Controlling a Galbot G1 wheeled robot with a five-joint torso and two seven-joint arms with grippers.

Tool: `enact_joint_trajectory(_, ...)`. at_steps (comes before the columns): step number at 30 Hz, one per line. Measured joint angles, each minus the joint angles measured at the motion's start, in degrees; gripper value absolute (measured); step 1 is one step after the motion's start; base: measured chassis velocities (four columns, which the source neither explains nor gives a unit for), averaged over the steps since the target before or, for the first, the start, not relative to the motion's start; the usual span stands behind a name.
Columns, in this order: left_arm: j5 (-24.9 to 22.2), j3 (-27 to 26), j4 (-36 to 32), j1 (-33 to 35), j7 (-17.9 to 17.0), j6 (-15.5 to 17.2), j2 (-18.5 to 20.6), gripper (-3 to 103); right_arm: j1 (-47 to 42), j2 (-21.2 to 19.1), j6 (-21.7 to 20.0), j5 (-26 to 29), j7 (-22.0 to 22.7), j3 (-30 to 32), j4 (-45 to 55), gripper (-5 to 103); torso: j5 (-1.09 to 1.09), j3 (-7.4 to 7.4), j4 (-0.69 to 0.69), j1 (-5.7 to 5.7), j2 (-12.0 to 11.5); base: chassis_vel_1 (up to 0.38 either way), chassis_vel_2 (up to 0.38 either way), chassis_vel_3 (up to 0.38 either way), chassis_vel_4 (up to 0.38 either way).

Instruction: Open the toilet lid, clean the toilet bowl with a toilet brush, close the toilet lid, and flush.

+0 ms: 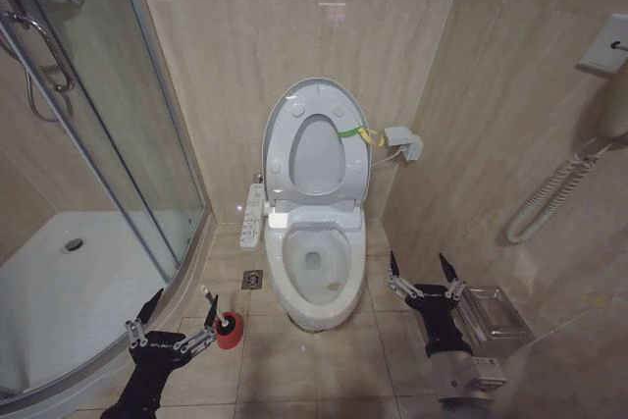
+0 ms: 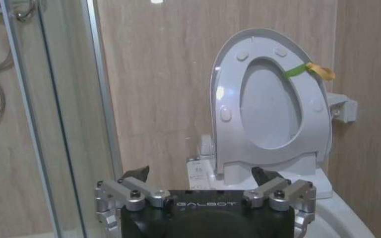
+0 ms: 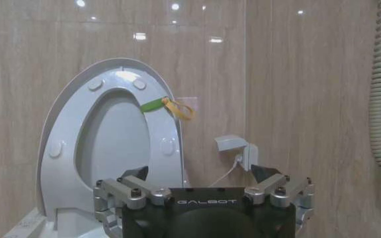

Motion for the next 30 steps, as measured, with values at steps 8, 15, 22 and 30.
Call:
enact_joint_trajectory(8,0.00,0.00,0.00,0.00,0.00,0.00,0.00,100,0.00,-0.01,0.00,0.00,0.03,0.00,0.00,100,0.00,0.00,0.00,0.00,0.00,0.000,0.000,0.000,0.000)
enact_joint_trajectory(15,0.00,0.00,0.00,0.00,0.00,0.00,0.00,100,0.00,-0.01,0.00,0.00,0.05,0.01,-0.01,100,0.00,0.00,0.00,0.00,0.00,0.000,0.000,0.000,0.000)
enact_joint_trajectory(22,0.00,0.00,0.00,0.00,0.00,0.00,0.00,100,0.00,-0.01,0.00,0.00,0.05,0.01,-0.03,100,0.00,0.00,0.00,0.00,0.00,0.000,0.000,0.000,0.000)
enact_joint_trajectory(30,0.00,0.00,0.00,0.00,0.00,0.00,0.00,100,0.00,-0.01,0.00,0.00,0.06,0.01,-0.05,100,0.00,0.00,0.00,0.00,0.00,0.000,0.000,0.000,0.000)
